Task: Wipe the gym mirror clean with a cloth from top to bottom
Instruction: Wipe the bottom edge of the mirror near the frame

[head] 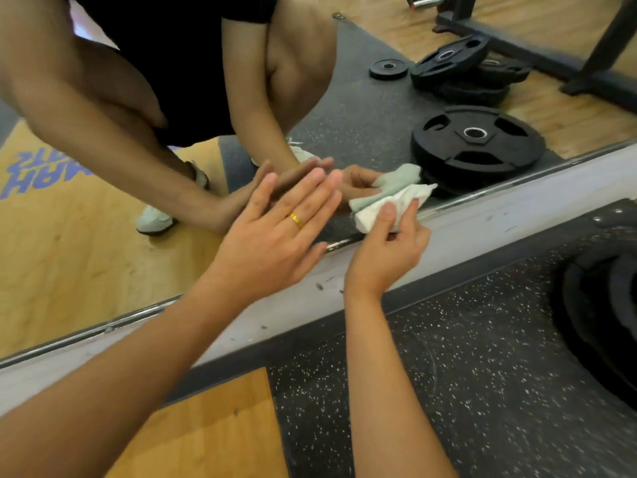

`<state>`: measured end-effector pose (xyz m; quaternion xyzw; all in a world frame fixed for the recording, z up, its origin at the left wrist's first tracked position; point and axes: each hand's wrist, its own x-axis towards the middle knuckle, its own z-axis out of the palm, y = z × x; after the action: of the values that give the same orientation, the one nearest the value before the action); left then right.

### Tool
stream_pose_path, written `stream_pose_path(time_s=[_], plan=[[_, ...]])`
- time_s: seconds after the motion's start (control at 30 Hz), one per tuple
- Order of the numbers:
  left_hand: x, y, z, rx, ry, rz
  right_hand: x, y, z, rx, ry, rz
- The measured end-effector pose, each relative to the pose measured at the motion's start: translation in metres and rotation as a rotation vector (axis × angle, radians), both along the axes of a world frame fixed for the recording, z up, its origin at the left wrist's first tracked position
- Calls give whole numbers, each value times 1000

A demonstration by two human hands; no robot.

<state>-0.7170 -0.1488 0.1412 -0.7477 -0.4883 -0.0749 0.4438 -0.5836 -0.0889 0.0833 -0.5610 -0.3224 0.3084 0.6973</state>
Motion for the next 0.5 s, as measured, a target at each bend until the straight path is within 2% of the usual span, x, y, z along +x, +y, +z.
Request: stream_pose_path(time_s=[0.13, 0.3, 0.5], plan=[[-9, 4, -2, 82, 216, 53, 10, -5, -18, -61, -26, 52], [-4, 4, 0, 64, 153, 18, 39, 14, 7, -23, -14, -65], [-8, 4, 1, 19, 113, -36, 30, 30, 19, 32, -42, -52]])
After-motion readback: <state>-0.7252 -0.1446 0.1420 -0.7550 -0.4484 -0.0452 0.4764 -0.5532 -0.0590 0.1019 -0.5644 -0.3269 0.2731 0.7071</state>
